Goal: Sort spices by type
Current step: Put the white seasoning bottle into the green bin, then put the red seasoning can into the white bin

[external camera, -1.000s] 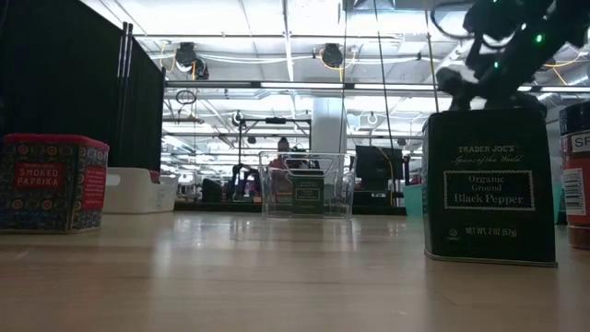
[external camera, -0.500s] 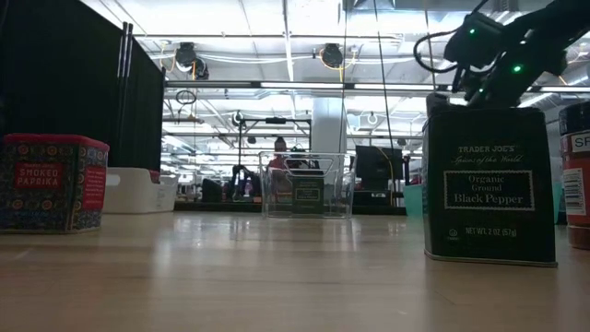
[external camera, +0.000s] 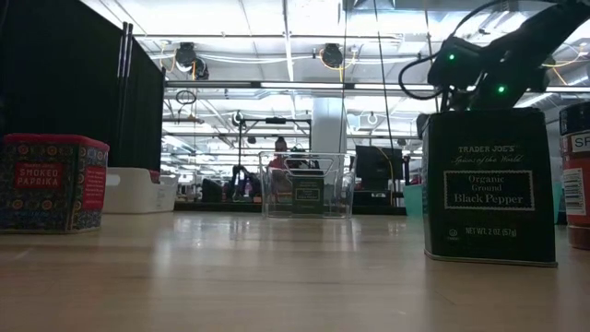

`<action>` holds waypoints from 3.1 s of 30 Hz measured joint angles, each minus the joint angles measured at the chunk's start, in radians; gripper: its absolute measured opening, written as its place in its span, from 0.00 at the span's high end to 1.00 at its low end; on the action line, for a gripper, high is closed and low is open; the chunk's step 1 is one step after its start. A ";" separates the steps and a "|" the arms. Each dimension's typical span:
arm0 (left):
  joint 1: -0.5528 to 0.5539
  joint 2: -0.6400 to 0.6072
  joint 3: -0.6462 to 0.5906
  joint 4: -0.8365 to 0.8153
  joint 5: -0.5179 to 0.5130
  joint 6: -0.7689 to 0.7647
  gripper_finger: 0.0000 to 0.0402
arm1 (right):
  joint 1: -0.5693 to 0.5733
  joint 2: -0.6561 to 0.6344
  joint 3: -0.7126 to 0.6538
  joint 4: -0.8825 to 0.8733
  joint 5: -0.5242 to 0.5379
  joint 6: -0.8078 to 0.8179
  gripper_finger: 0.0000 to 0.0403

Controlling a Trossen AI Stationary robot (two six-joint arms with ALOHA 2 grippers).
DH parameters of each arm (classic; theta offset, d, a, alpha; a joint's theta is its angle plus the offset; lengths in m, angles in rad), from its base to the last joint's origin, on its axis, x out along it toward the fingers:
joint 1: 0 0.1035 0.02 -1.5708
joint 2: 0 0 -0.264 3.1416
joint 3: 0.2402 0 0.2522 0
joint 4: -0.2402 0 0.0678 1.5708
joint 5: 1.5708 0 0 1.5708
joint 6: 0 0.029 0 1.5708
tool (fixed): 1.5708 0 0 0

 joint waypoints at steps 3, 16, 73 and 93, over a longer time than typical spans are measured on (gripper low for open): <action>0.000 0.000 0.000 -0.003 -0.004 0.000 0.31 | 0.000 0.018 0.000 0.000 0.000 0.021 0.57; 0.000 0.000 0.000 -0.003 -0.004 0.002 0.31 | 0.000 0.051 0.002 0.018 0.008 0.051 0.29; -0.198 -0.005 0.124 -1.195 0.509 -0.221 0.31 | 0.002 -0.401 0.468 -0.263 -0.725 -0.656 0.27; -0.324 -0.229 -0.388 -0.927 0.438 -0.391 0.31 | 0.002 -0.395 0.467 -0.325 -0.760 -0.610 0.27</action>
